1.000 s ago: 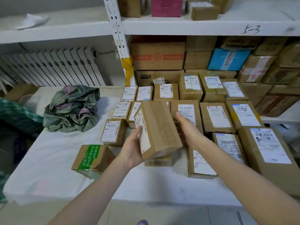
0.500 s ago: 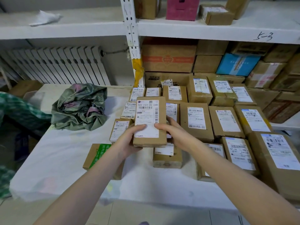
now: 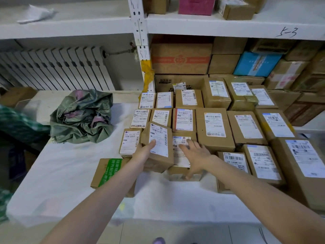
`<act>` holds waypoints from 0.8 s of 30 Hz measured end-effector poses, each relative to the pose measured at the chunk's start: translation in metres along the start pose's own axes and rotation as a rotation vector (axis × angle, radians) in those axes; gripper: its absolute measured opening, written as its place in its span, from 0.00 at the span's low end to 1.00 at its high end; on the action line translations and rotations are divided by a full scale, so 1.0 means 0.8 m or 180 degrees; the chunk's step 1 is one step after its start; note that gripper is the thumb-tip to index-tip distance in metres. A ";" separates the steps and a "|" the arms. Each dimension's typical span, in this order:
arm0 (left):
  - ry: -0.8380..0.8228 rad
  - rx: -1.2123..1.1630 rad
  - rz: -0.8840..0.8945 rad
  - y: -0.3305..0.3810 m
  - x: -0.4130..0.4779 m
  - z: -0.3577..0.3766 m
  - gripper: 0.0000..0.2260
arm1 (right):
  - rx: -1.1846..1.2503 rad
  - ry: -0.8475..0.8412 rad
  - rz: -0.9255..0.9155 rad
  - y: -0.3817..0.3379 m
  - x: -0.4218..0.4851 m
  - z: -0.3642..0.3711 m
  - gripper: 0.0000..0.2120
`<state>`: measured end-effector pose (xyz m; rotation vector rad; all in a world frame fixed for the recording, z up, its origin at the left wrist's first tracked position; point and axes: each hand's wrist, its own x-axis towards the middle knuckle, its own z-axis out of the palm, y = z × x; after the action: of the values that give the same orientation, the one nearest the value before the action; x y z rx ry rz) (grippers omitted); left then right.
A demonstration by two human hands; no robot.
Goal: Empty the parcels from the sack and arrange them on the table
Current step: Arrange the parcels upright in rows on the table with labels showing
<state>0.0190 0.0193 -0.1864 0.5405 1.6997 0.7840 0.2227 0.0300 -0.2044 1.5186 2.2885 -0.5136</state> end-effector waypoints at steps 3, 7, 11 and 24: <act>0.0076 -0.0054 -0.0117 -0.012 0.017 -0.005 0.22 | 0.0070 0.0104 -0.0002 -0.004 -0.002 0.011 0.56; 0.0462 0.0699 0.0193 -0.026 0.039 -0.009 0.20 | 0.0363 0.0422 -0.0034 -0.015 -0.007 0.022 0.48; 0.0876 0.1203 0.0488 -0.023 0.030 0.002 0.18 | 0.0538 0.0627 -0.0064 -0.016 -0.011 0.024 0.42; 0.0067 0.3388 0.1305 -0.026 0.000 0.019 0.23 | -0.0073 0.0161 0.0208 -0.014 -0.009 0.014 0.38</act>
<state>0.0349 0.0087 -0.2040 1.6390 1.9683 0.0746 0.2156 0.0149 -0.2093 1.6069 2.2655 -0.4348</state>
